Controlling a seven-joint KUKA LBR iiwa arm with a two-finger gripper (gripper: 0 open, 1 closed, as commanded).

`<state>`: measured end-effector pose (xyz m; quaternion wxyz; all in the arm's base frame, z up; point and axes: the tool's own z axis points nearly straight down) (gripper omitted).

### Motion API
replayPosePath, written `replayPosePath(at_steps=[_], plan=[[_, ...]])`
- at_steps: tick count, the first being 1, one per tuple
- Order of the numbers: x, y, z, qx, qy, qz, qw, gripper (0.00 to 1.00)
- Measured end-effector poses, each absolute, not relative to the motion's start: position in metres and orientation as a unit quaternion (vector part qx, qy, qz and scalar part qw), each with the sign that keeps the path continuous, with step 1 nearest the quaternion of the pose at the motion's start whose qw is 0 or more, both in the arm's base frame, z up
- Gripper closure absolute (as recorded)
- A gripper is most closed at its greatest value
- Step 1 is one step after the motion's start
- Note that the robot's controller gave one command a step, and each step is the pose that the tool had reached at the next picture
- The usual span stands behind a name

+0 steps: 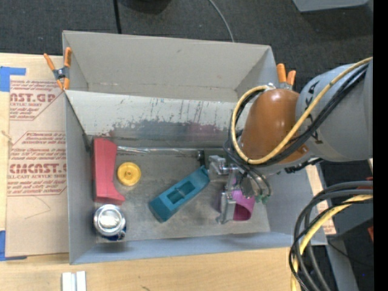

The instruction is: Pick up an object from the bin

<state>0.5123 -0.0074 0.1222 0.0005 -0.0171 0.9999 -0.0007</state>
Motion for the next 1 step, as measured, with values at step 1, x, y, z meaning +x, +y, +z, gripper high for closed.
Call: replayPosePath(at_steps=[1], plan=[[0.5287, 0.0054, 0.0954, -0.021, 1.000, -0.002, 0.005, 0.00]])
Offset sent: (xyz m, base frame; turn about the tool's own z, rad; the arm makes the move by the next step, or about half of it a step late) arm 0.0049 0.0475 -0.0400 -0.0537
